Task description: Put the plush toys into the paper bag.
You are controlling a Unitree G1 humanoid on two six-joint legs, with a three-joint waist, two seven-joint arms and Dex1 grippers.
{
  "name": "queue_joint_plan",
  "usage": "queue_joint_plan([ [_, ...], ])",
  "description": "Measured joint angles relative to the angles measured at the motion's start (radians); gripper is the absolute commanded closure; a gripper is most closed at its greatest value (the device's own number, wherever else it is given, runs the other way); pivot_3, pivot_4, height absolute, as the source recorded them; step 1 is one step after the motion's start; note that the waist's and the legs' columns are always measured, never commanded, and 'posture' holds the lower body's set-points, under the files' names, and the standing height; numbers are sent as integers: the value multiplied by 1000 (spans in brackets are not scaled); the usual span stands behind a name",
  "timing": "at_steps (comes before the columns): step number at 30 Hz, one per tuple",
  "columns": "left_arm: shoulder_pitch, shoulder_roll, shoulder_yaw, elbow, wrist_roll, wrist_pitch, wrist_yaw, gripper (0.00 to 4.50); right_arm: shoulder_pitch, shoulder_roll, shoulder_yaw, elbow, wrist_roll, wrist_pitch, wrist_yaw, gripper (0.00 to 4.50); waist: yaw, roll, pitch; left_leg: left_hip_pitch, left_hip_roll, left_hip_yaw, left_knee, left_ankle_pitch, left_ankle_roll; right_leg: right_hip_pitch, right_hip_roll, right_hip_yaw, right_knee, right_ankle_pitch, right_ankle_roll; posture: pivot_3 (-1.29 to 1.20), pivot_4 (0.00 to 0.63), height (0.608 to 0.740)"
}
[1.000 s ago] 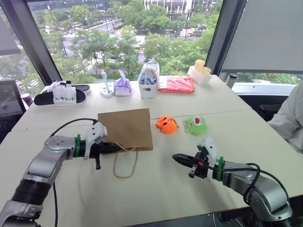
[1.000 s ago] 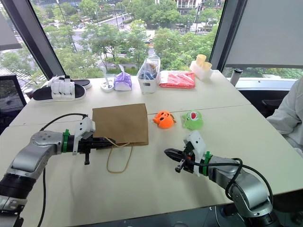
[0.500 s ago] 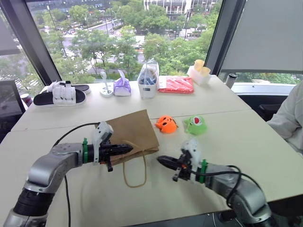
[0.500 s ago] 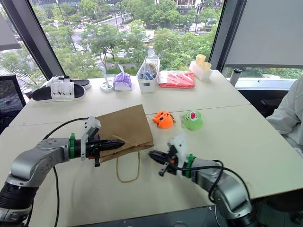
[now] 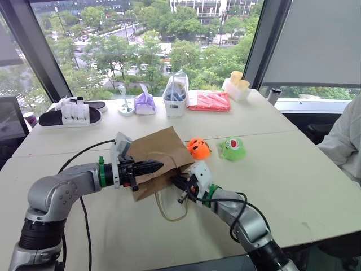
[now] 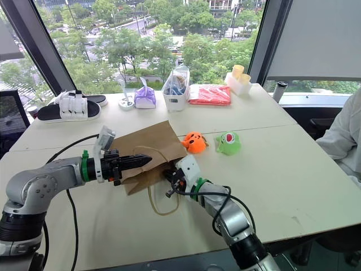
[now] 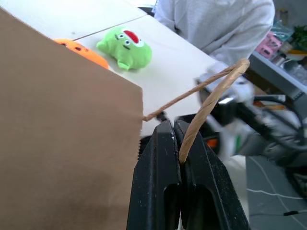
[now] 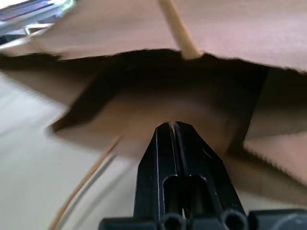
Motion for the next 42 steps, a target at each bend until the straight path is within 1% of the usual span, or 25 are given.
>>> queue_joint_plan([
  [7,-10,-95,41,-21,-115,51,161,4492,-95,104,3,244,-59,-161,-2,4500,-1,0,0,0,0,0,0,0,-1,0,0,0,1,0,-1,0,150,740],
  [10,-10,-129,69,-26,-170,65,238,4492,-121,119,0,328,-87,-213,-5,4500,0,0,0,0,0,0,0,0,-1,0,0,0,1,1,-1,0,150,740],
  [14,-15,-161,122,-20,-269,68,342,4492,-125,127,2,389,-117,-264,2,4500,-2,0,0,0,0,0,0,0,-1,-1,0,1,2,1,-1,0,150,740],
  [18,-28,-162,159,2,-356,66,411,4492,-124,131,2,418,-133,-284,15,4500,-2,0,0,0,0,0,0,1,-1,-1,0,1,2,1,-1,0,150,740],
  [24,-37,-147,162,12,-486,66,454,4492,-121,139,0,427,-149,-288,19,4500,-3,-1,-1,0,0,0,1,1,-1,-1,0,1,3,1,-1,0,150,740],
  [30,-30,-123,158,30,-532,55,475,4492,-117,144,-5,426,-157,-287,20,4500,-3,-1,-1,1,0,0,1,1,-2,-1,0,1,4,1,-1,0,150,740],
  [36,-25,-110,156,45,-535,37,481,4492,-86,142,-8,385,-166,-287,20,4500,-2,-1,-1,1,0,0,0,1,-2,-1,0,2,4,1,-1,0,150,740],
  [39,-10,-99,154,45,-534,31,481,4492,-18,112,-8,255,-154,-266,54,4500,0,-1,-1,0,0,0,0,1,-2,-2,0,2,3,1,-1,0,150,740],
  [42,8,-88,152,46,-532,19,480,4492,73,56,-13,-1,-97,-169,105,4500,1,-1,-1,-1,0,0,0,1,-2,-2,0,2,3,1,-1,0,150,740],
])
